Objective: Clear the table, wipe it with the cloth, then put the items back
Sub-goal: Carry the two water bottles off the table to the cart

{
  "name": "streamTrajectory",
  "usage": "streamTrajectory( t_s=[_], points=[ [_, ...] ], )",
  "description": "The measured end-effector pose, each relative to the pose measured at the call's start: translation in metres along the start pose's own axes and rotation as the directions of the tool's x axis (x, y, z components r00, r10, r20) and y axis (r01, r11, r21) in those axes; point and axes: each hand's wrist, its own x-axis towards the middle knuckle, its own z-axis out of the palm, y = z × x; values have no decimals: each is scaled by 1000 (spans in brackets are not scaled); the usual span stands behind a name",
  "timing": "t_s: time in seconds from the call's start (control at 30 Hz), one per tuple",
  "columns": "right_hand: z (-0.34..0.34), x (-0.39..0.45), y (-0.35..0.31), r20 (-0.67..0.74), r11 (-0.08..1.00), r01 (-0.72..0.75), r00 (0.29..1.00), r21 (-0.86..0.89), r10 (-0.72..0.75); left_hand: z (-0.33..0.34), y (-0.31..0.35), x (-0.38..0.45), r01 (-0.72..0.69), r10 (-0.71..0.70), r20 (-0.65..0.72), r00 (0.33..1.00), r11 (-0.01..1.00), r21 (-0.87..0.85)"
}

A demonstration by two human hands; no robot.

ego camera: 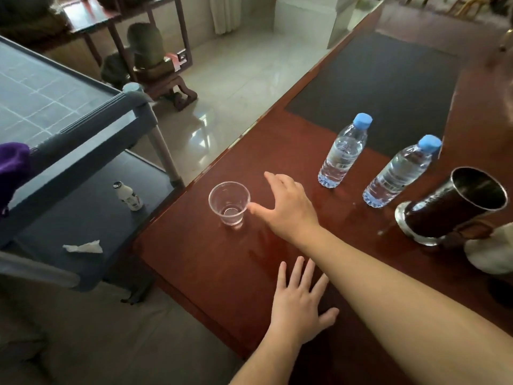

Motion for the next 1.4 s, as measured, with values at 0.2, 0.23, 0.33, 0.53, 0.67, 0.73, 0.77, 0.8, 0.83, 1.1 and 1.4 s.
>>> streamTrajectory(
  t_s=[0.2, 0.23, 0.33, 0.53, 0.67, 0.73, 0.77, 0.8, 0.83, 1.1, 1.4],
  points=[
    [-56, -33, 35, -121, 993, -94, 989, -76, 85, -30, 5, 9, 5, -12, 48, 999, 989, 148],
    [-66, -40, 41, -140, 990, -114, 985, -84, 101, -37, 8, 12, 14, -20, 31, 999, 986, 166],
    [-96, -62, 60, -200, 979, -175, 968, -102, 152, -66, 20, 24, 27, -13, -65, 998, 976, 217],
    [-145, -111, 98, -305, 919, -320, 920, -230, 244, -144, 42, 57, 74, 18, -294, 956, 952, 298],
    [-169, -138, 117, -348, 876, -412, 883, -250, 316, -184, 58, 66, 70, 42, -401, 915, 963, 261],
    [-177, -148, 124, -362, 864, -437, 870, -250, 336, -195, 64, 65, 71, 51, -413, 909, 958, 276],
    [-180, -151, 127, -365, 858, -446, 866, -254, 342, -198, 67, 64, 74, 52, -413, 909, 956, 283],
    [-183, -154, 129, -367, 854, -454, 862, -256, 348, -200, 70, 62, 76, 50, -413, 909, 956, 284],
    [-185, -157, 130, -370, 851, -458, 860, -257, 352, -202, 72, 61, 79, 46, -415, 909, 957, 280],
    [-185, -158, 134, -368, 871, -455, 854, -185, 367, -209, 78, 57, 128, -89, -420, 903, 990, 65],
    [-169, -108, 140, -312, 842, -532, 789, 85, 530, -214, 50, 108, 229, -290, -350, 891, 952, -204]
  ],
)
